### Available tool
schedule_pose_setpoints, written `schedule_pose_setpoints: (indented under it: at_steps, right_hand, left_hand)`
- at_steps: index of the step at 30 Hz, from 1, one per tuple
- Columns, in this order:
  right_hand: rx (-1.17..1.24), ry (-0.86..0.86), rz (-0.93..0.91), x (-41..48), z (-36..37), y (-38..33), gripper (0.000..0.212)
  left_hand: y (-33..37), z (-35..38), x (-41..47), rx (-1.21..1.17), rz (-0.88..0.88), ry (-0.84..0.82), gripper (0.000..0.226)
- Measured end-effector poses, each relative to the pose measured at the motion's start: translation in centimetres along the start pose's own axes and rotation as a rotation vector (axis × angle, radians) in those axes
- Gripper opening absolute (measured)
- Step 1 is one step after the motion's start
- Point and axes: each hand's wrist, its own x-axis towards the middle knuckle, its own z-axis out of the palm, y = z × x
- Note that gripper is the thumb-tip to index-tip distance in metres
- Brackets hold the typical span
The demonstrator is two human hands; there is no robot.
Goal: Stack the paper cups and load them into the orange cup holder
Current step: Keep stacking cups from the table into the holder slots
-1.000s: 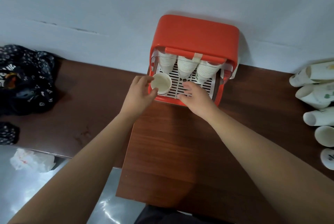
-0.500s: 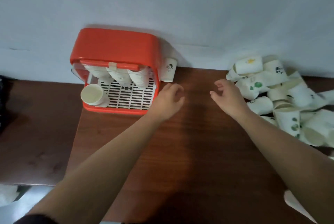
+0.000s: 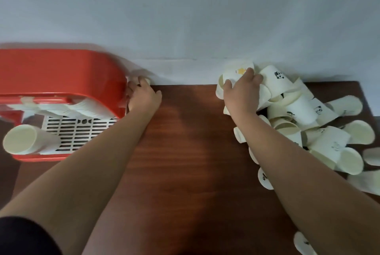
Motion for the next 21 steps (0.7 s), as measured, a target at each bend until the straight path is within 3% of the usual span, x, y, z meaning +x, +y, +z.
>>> schedule_pose_setpoints:
  at_steps: [4,8,10,15,18,21]
  right_hand:
    - [0.049,0.045,0.111,1.2,0.1,0.0,0.062]
    - [0.054,0.031,0.131,1.6,-0.1,0.9,0.035]
    - [0.105,0.023,0.074,1.0,-0.2,1.2,0.023]
    - [0.330,-0.029,-0.080,-2.5,-1.3,1.5,0.015]
    - [0.495,-0.017,-0.081,-4.9,-2.7,0.9,0.003]
    - [0.710,-0.226,0.049,-7.4,-4.1,-0.9,0.010]
  left_hand:
    - [-0.7,1.3,1.3,-0.033,0.045,0.032,0.059]
    - [-1.4,1.9,1.3,-0.184,0.064,-0.050,0.048]
    - [-1.7,2.1,0.5,-0.218,0.063,-0.057,0.052]
    - [-1.5,0.8,-1.9,-0.434,0.093,-0.163,0.090]
    - [-1.4,-1.5,-4.9,-0.716,0.124,-0.201,0.085]
    - [-2.7,-3.9,-8.2,-0.936,0.165,-0.263,0.078]
